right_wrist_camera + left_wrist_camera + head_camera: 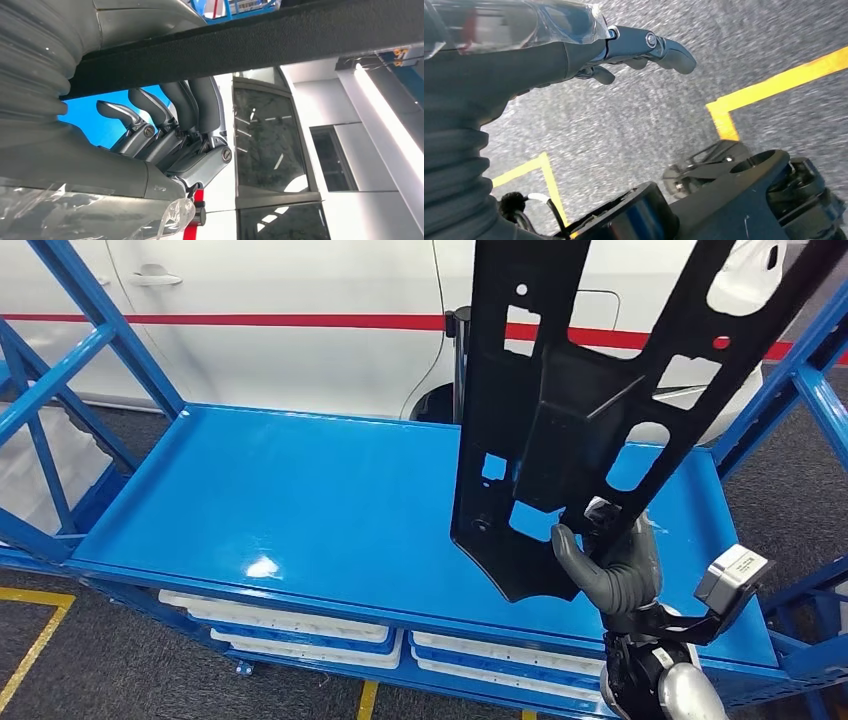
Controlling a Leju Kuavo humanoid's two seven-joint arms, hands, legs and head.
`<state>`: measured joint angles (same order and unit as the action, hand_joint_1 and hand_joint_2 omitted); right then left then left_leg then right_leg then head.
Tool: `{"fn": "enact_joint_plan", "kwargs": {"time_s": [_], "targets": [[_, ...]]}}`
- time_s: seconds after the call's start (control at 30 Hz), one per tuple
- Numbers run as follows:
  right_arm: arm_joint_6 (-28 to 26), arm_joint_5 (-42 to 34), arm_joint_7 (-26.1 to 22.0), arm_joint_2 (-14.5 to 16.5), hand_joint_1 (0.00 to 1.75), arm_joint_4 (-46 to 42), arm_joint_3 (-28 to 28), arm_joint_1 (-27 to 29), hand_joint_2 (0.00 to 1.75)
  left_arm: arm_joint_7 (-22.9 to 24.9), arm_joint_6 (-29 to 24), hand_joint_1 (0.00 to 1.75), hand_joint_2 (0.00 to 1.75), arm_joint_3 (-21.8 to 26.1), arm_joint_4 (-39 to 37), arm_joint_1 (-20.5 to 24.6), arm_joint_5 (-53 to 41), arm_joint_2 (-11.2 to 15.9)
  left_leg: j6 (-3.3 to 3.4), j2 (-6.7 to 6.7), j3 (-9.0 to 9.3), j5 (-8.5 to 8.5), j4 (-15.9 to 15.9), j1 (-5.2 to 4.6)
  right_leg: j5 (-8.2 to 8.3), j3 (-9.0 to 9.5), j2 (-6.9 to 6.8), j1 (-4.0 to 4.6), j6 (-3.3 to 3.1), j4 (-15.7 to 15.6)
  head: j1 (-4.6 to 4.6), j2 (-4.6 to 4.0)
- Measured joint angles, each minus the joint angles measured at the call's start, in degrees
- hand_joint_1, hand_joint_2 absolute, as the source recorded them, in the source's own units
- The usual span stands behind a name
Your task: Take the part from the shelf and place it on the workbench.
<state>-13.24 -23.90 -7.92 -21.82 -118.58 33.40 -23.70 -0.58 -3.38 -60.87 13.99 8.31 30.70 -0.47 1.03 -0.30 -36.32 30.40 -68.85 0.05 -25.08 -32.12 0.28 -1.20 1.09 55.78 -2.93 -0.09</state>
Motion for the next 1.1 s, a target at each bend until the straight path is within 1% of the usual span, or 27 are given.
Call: {"fn": "enact_joint_plan", "kwargs": {"time_s": [0.03,0.1,0.13,0.23,0.27,0.3,0.33,0.4,0.43,0.47,0.5,0.53,0.57,0.6,0.63,0.67,0.73,0.77,0.8,0.83,0.9,0.93,0.97,1.0,1.03,1.07,1.1], "targets": [[-0.3,0.6,0.1,0.1,1.75,0.0,0.0,0.1,1.75,1.2,0.0,0.00,1.75,0.0,0.0,0.0,0.0,0.0,0.44,-0.03,2.27,-2.03,4.5,-0.11,0.00,0.06,0.08,0.08,-0.01,0.0,0.00,0.00],[-1.2,2.2,0.5,0.2,1.75,-0.2,0.0,0.3,1.75,3.2,0.1,0.00,1.75,0.0,0.0,0.0,0.2,0.2,1.23,-0.10,5.96,-4.59,11.9,-0.44,0.15,-0.10,0.20,0.27,0.21,0.0,0.01,0.00],[-1.6,2.8,0.6,0.2,1.75,-0.2,0.0,0.5,1.75,3.6,0.2,0.00,1.75,0.0,0.0,0.0,0.3,0.3,1.46,-0.13,6.74,-5.03,13.8,-0.64,0.30,-0.28,0.19,0.29,0.42,0.0,0.01,0.00],[-2.1,3.9,1.0,0.3,1.75,-0.3,0.0,1.1,1.75,4.0,0.2,0.00,1.75,0.0,0.0,0.0,0.4,0.3,1.83,-0.10,6.70,-5.56,14.7,-0.76,0.53,-0.59,0.08,0.15,1.29,0.0,0.02,0.00],[-2.2,4.1,1.0,0.3,1.75,-0.3,0.0,1.2,1.75,4.0,0.2,0.00,1.75,0.0,0.0,0.1,0.4,0.3,2.08,-0.05,6.65,-5.93,15.0,-0.63,-0.31,-0.83,0.05,0.15,1.52,0.7,0.05,0.00],[-2.4,4.4,1.0,0.3,1.75,-0.3,0.0,1.2,1.75,4.1,0.2,0.00,1.75,0.0,0.0,0.1,0.4,0.3,2.34,0.02,6.52,-6.34,15.2,-0.47,-1.98,-1.47,0.04,0.15,1.70,2.6,0.09,0.00],[-2.5,4.6,1.0,0.4,1.75,-0.3,0.0,1.3,1.75,4.1,0.2,0.00,1.75,0.0,0.0,0.1,0.4,0.3,2.53,0.10,6.27,-6.68,15.4,-0.39,-4.35,-2.56,0.01,0.09,1.84,5.7,0.14,0.00],[-2.7,5.1,1.2,0.4,1.75,-0.3,0.0,1.5,1.75,4.1,0.2,0.00,1.75,0.1,0.0,0.2,0.4,0.3,2.80,0.14,5.45,-7.30,15.4,-0.44,-8.96,-5.27,0.01,0.07,2.14,13.8,0.20,0.00],[-2.8,5.3,1.3,0.4,1.75,-0.3,0.0,1.7,1.75,4.1,0.1,0.00,1.75,0.1,0.0,0.3,0.4,0.3,2.81,0.15,5.01,-7.65,15.3,-0.45,-9.95,-5.90,0.01,0.05,2.27,16.4,0.22,0.00],[-2.9,5.5,1.4,0.4,1.75,-0.3,0.0,1.9,1.75,4.1,0.1,0.00,1.75,0.1,0.0,0.3,0.4,0.3,2.76,0.15,4.58,-7.99,15.3,-0.46,-9.78,-5.52,0.00,0.02,2.36,16.9,0.22,0.00],[-3.0,5.7,1.4,0.4,1.75,-0.3,0.0,2.0,1.75,4.1,0.1,0.00,1.75,0.1,0.0,0.4,0.4,0.3,2.64,0.14,4.20,-8.31,15.3,-0.42,-8.46,-3.83,-0.03,-0.03,2.43,14.8,0.22,0.00],[-3.0,5.8,1.5,0.4,1.75,-0.3,0.0,2.0,1.75,4.1,0.1,0.00,1.75,0.1,0.0,0.4,0.4,0.3,2.45,0.13,3.90,-8.58,15.2,-0.37,-6.59,-1.11,-0.07,-0.10,2.50,10.7,0.23,0.00],[-3.0,5.9,1.5,0.4,1.75,-0.3,0.0,2.0,1.75,4.0,0.1,0.00,1.75,0.1,0.0,0.5,0.4,0.4,2.20,0.12,3.63,-8.82,15.1,-0.41,-5.23,1.92,-0.12,-0.14,2.57,5.9,0.23,0.00],[-3.0,6.0,1.6,0.4,1.75,-0.3,0.0,2.0,1.75,4.0,0.1,0.00,1.75,0.1,0.0,0.5,0.4,0.4,1.91,0.11,3.42,-9.06,14.9,-0.47,-4.18,4.26,-0.07,-0.13,2.40,2.0,0.20,0.00],[-3.1,6.0,1.6,0.4,1.75,-0.3,0.0,1.9,1.75,4.0,0.1,0.00,1.75,0.1,0.0,0.6,0.3,0.4,1.61,0.11,3.26,-9.31,14.8,-0.61,-3.81,5.61,-0.01,-0.09,2.17,-0.5,0.19,0.00],[-3.1,6.1,1.6,0.5,1.75,-0.3,0.0,1.9,1.75,3.9,0.1,0.00,1.75,0.1,0.0,0.6,0.3,0.5,1.32,0.10,3.08,-9.61,14.7,-0.74,-3.87,5.91,0.07,0.00,1.86,-1.4,0.15,0.00],[-3.1,6.1,1.7,0.7,1.75,-0.3,0.0,1.9,1.75,3.9,0.1,0.00,1.75,0.1,0.0,0.6,0.3,0.6,0.77,0.03,2.64,-10.17,14.6,-0.78,-3.34,5.15,0.02,0.03,1.02,-1.3,0.10,0.00],[-3.2,6.1,1.7,0.7,1.75,-0.3,0.0,1.9,1.75,3.9,0.1,0.00,1.75,0.1,0.0,0.7,0.3,0.6,0.48,0.02,2.21,-9.67,14.1,-0.69,-2.94,4.67,-0.09,-0.01,0.58,-1.2,0.07,0.00],[-3.2,6.1,1.7,0.8,1.75,-0.3,0.0,1.9,1.75,3.9,0.1,0.00,1.75,0.1,0.0,0.7,0.3,0.7,0.15,0.03,1.52,-8.06,12.6,-0.60,-2.42,4.07,-0.19,-0.08,0.12,-1.3,0.07,0.00],[-3.2,6.1,1.7,0.8,1.75,-0.3,0.0,1.9,1.75,3.8,0.1,0.00,1.75,0.1,0.0,0.8,0.2,0.8,-0.19,0.07,0.60,-5.52,10.0,-0.48,-1.86,3.40,-0.27,-0.14,-0.23,-1.3,0.05,0.00],[-3.2,6.1,1.7,0.8,1.75,-0.3,0.0,2.0,1.75,3.8,0.1,0.00,1.75,0.1,0.0,1.1,0.2,0.8,-0.69,0.12,-1.26,0.28,2.1,-0.34,-0.78,1.95,-0.13,-0.06,-0.51,-1.2,0.04,0.00],[-3.2,6.0,1.7,0.9,1.75,-0.3,0.0,2.0,1.75,3.7,0.1,0.00,1.75,0.1,0.0,1.2,0.2,0.8,-0.77,0.12,-1.64,1.82,-1.2,-0.32,-0.25,1.23,0.01,0.01,-0.53,-1.2,0.03,0.00],[-3.2,6.0,1.7,0.9,1.75,-0.3,0.0,2.0,1.75,3.8,0.1,0.00,1.75,0.1,0.0,1.3,0.1,0.8,-0.71,0.11,-1.34,2.13,-3.1,-0.31,0.28,0.50,0.26,0.10,-0.52,-1.2,0.04,0.00],[-3.2,5.9,1.7,0.9,1.75,-0.3,0.0,2.0,1.75,3.8,0.1,0.00,1.75,0.0,0.0,1.2,0.1,0.8,-0.49,0.05,-0.12,1.24,-2.9,-0.33,0.83,-0.25,0.61,0.21,-0.49,-1.2,0.04,0.00],[-3.2,5.9,1.7,0.9,1.75,-0.3,0.0,2.1,1.75,3.8,0.1,0.00,1.75,0.0,0.0,1.0,0.0,0.8,-0.11,-0.16,1.97,-0.33,-0.6,-0.40,1.38,-0.91,1.07,0.32,-0.43,-1.2,0.04,0.00],[-3.2,5.8,1.7,0.9,1.75,-0.3,0.0,2.1,1.75,3.9,0.1,0.00,1.75,0.0,0.0,0.7,-0.1,0.8,0.43,-0.89,4.75,-1.84,3.3,-0.49,1.90,-1.49,1.54,0.36,-0.34,-1.2,0.05,0.00],[-3.2,5.8,1.8,1.0,1.75,-0.3,0.0,2.0,1.75,4.0,0.2,0.00,1.75,-0.1,0.0,0.4,-0.2,0.9,1.11,-1.78,7.72,-2.59,8.0,-0.63,2.40,-1.97,1.91,0.45,-0.12,-1.1,0.04,0.00]]}}
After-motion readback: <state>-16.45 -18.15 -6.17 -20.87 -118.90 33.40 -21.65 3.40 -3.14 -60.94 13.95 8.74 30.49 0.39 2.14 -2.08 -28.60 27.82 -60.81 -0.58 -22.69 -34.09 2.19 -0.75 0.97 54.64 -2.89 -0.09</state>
